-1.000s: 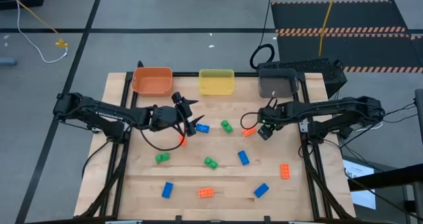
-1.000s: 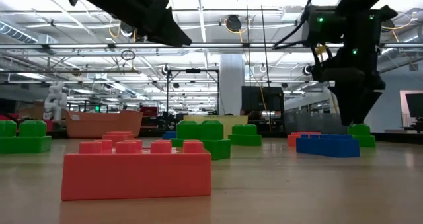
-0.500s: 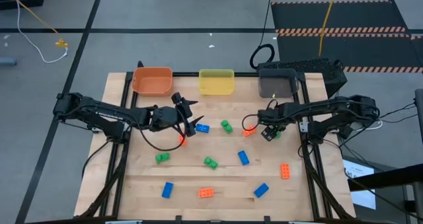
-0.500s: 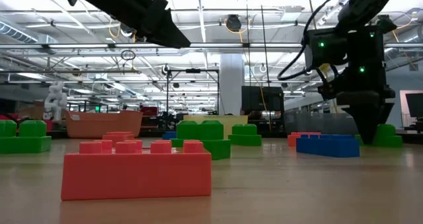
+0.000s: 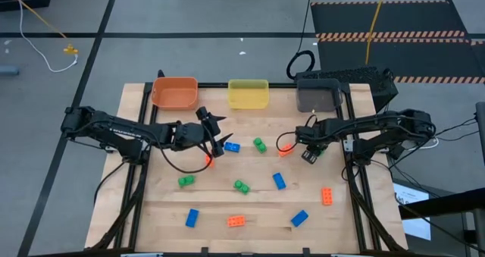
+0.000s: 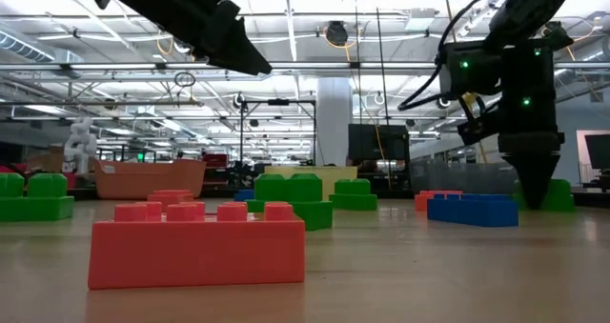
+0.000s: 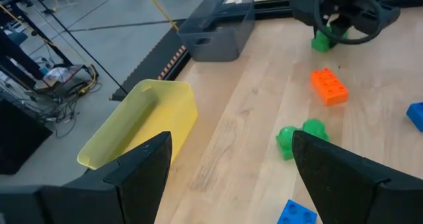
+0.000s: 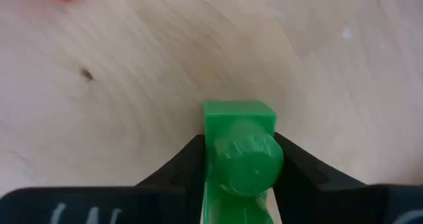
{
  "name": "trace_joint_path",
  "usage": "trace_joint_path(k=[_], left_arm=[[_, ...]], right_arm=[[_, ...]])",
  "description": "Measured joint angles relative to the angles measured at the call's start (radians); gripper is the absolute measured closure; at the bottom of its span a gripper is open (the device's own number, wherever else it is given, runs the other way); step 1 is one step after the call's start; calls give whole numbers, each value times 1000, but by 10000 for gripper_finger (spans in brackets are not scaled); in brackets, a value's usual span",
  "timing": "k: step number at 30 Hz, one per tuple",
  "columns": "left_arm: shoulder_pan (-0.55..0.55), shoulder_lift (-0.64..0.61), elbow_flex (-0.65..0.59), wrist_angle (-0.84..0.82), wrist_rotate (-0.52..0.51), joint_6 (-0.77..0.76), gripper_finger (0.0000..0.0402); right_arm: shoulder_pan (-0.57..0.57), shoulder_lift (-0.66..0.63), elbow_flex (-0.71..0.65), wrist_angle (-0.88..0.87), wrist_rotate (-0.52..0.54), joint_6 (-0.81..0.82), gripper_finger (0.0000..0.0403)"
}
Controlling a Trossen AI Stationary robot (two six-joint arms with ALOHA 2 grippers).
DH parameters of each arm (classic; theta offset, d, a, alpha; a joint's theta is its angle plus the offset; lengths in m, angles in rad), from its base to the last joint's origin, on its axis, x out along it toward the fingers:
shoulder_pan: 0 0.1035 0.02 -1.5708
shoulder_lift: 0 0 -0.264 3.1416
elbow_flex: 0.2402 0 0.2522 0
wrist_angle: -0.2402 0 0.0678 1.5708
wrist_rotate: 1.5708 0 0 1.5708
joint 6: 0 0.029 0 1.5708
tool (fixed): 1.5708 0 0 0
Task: Sort & place blocks by color
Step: Put the green game piece into the yellow bin
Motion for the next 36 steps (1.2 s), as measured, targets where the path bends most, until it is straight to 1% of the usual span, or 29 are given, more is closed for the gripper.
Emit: trace_joint_path(k=[5, 11, 13, 17, 19, 24, 27, 30, 32, 36], left_arm=[[0, 0, 0, 0, 0, 0, 87], [0, 0, 0, 0, 0, 0, 87], [0, 0, 0, 0, 0, 0, 87], [0, 0, 0, 0, 0, 1, 87], [0, 0, 0, 1, 0, 1, 87], [0, 0, 0, 1, 0, -11, 87], [0, 0, 0, 16, 0, -12, 87], [0, 0, 0, 52, 0, -12, 87], [0, 0, 0, 57, 0, -12, 87], [0, 0, 0, 57, 0, 1, 87]], right_arm=[[0, 0, 9, 182, -3, -198, 289], [-1, 1, 103, 408, 1, -379, 289], [-6, 1, 137, 485, 20, -440, 289], [-52, 1, 176, 676, 67, -587, 289], [-93, 1, 188, 773, 81, -628, 289], [-212, 8, 208, 949, 71, -654, 289], [-274, 36, 208, 1061, -15, -624, 289], [-311, 92, 209, 1163, -94, -591, 289], [-324, 140, 221, 1197, -105, -591, 289], [-341, 239, 294, 1196, -108, -608, 289]])
